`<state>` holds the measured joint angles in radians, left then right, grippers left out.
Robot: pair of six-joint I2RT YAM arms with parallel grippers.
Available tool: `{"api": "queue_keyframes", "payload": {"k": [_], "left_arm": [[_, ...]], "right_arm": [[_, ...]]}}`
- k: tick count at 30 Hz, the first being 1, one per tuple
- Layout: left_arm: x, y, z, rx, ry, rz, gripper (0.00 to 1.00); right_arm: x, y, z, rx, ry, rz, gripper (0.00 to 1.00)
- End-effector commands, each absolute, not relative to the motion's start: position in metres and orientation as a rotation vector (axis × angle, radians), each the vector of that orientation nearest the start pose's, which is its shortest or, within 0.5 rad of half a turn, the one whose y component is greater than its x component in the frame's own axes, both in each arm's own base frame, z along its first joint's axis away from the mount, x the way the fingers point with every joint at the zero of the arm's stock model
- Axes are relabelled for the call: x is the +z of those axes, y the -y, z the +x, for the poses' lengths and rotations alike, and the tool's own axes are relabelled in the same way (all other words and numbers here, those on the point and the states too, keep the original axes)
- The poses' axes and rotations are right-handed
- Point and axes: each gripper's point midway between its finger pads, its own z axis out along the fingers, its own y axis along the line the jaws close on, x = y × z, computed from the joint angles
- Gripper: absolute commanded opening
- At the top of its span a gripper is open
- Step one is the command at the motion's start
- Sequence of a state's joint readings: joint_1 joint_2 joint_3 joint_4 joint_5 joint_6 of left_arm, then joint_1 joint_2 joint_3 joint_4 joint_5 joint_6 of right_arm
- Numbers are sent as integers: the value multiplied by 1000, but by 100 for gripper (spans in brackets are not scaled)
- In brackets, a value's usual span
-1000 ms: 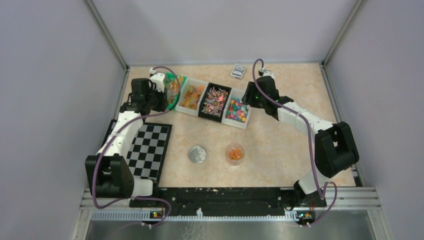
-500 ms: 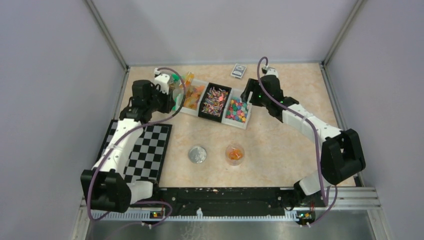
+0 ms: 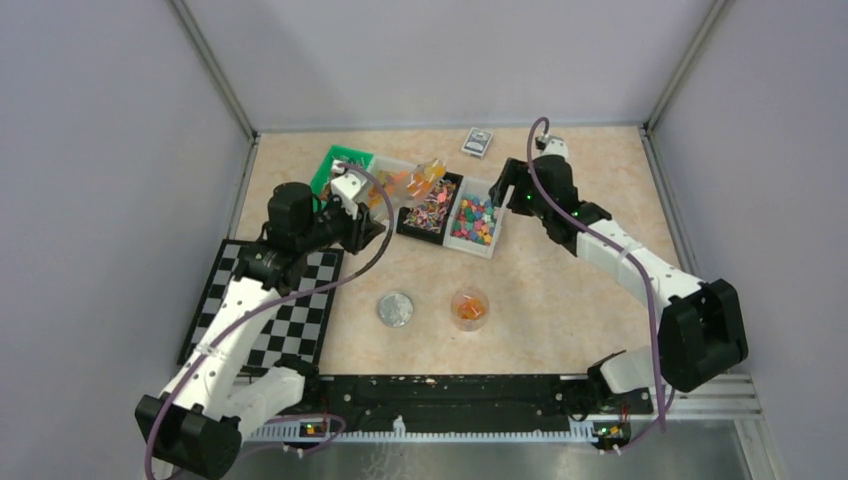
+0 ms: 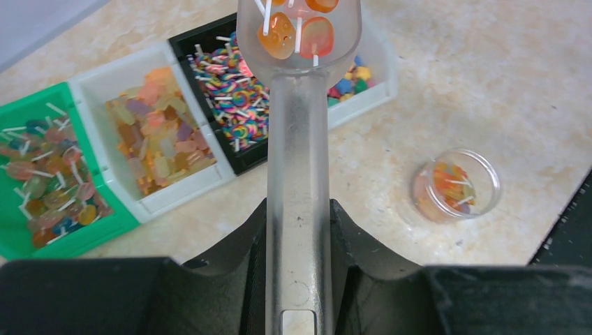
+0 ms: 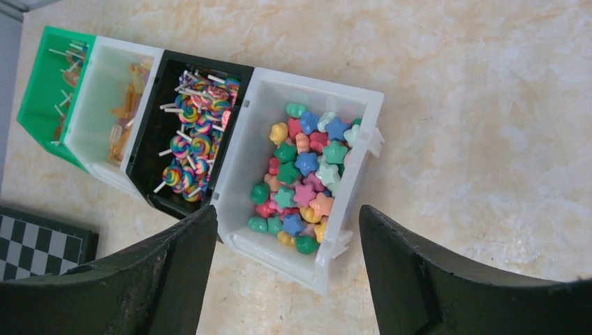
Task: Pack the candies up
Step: Place the fake candies in the packing bottle.
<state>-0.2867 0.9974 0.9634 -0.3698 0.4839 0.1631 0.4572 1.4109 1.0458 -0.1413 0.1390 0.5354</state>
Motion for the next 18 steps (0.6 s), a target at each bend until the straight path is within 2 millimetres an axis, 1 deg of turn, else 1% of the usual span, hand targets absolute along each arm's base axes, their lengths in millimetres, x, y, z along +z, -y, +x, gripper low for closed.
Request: {"api": "queue_keyframes", "payload": {"k": [1,5,7,9,11,14,18], "left_arm": [[270,180,261,-648,-1735,833,0],[263,183,246,-685,-1774,867,0],[262,185,239,-697,-1773,884,0],[262,189,232,-717,-1772,889,0],[259,190,226,-735,-1805,881,0],[254,192,216,-765,-1842,893,0],[254,195,202,-788,-1834,916,0]], "right_arm": [[221,-180,387,482,-1993,208,73],[233,-176,384,498,-1942,235,73],[238,-173,382,501,-1920,247,73],[240,-169,381,497,-1911,258,73],[243,-166,381,494,-1901,268,73],[250,-164,380,498,-1881,272,73],[256,-163,379,504,-1863,274,73]]}}
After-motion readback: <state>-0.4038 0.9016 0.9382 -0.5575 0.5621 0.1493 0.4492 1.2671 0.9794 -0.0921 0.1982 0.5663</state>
